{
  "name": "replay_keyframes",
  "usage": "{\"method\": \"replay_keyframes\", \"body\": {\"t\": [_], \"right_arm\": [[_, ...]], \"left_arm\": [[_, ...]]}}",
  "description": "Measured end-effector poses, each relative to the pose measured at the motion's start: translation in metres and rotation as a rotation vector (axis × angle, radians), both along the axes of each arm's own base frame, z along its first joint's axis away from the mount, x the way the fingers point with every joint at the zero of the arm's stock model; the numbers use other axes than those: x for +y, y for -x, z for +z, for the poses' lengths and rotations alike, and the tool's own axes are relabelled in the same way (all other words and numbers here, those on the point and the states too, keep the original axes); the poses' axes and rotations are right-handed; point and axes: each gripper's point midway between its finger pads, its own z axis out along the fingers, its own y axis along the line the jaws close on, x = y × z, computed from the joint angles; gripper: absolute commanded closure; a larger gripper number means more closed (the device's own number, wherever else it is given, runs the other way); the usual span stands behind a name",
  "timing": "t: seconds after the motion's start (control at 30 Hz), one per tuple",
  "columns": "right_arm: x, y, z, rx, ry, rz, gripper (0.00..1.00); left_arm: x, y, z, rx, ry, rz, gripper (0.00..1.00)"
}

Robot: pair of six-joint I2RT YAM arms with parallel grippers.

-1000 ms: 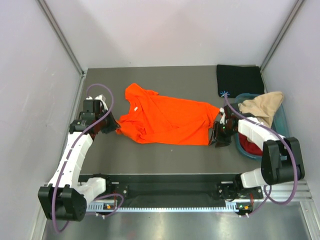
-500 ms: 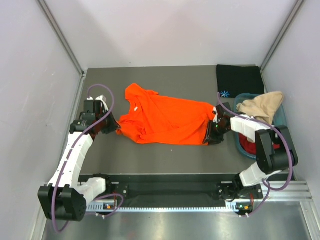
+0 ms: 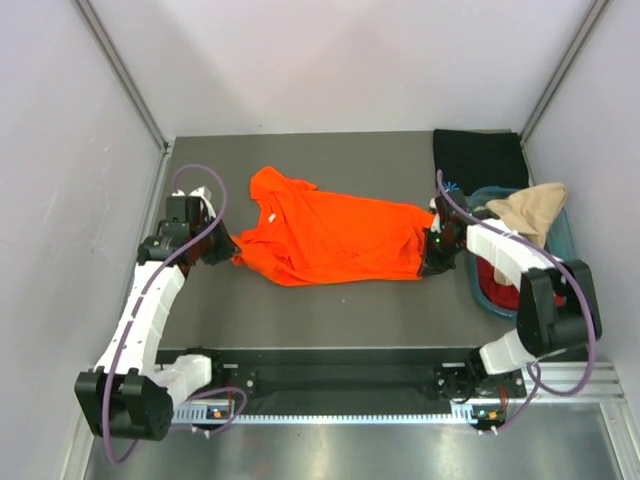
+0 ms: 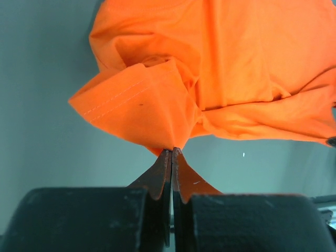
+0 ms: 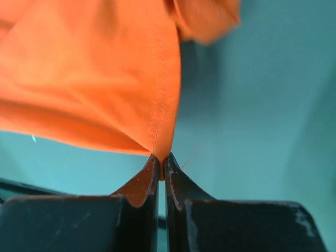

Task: Fold and stack the t-shirts
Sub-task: Flatten the tshirt out

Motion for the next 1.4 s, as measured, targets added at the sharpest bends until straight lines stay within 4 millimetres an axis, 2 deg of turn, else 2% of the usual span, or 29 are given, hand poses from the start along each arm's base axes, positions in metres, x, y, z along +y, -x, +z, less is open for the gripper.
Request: {"method": "replay_keyframes", "body": {"t": [0.07, 0.1, 0.2, 0.23, 0.3, 0.43, 0.53, 0.67, 0.73, 0.83, 1.03, 1.27, 1.4], "right_arm": [[-0.006, 0.009, 0.015, -0.022, 0.015, 0.01, 1.0], [-0.007, 0.014, 0.022, -0.038, 0.015, 0.012, 1.0], [-0.012, 0.033, 0.035, -0.064, 0.006, 0.011, 1.0], [-0.014, 0.043, 0.036, -0.063, 0.002, 0.011, 1.0], [-0.015, 0.063, 0.033, -0.039, -0.009, 0.008, 1.0], [-0.018, 0.094, 0.018, 0.033, -0.02, 0.0, 1.0], [-0.019, 0.103, 0.013, 0.07, -0.018, 0.0, 1.0], [-0.018, 0.101, 0.013, 0.073, -0.02, 0.001, 1.0], [-0.018, 0.1, 0.013, 0.08, -0.018, 0.002, 1.0], [-0.017, 0.094, 0.016, 0.073, -0.02, 0.004, 1.0], [-0.013, 0.082, 0.024, 0.048, -0.027, 0.013, 1.0], [-0.012, 0.081, 0.023, 0.053, -0.034, 0.024, 1.0], [-0.01, 0.08, 0.021, 0.061, -0.038, 0.029, 1.0]], "left_arm": [[-0.002, 0.006, -0.001, 0.009, 0.015, 0.006, 0.92], [-0.003, 0.01, -0.002, 0.01, 0.027, 0.009, 0.68], [-0.008, 0.033, -0.006, 0.028, 0.078, 0.027, 0.33], [-0.01, 0.043, -0.006, 0.03, 0.097, 0.033, 0.14], [-0.013, 0.062, -0.003, 0.021, 0.142, 0.061, 0.01], [-0.01, 0.089, 0.012, -0.044, 0.211, 0.163, 0.03], [-0.006, 0.089, 0.006, -0.001, 0.22, 0.236, 0.08], [0.001, 0.076, -0.027, 0.185, 0.17, 0.317, 0.17], [0.007, 0.071, -0.046, 0.276, 0.13, 0.362, 0.28], [0.017, 0.062, -0.058, 0.315, 0.102, 0.423, 0.35], [0.046, 0.045, -0.066, 0.299, 0.109, 0.578, 0.3], [0.061, 0.06, -0.109, 0.408, 0.069, 0.693, 0.36], [0.069, 0.057, -0.124, 0.426, 0.066, 0.722, 0.41]]}}
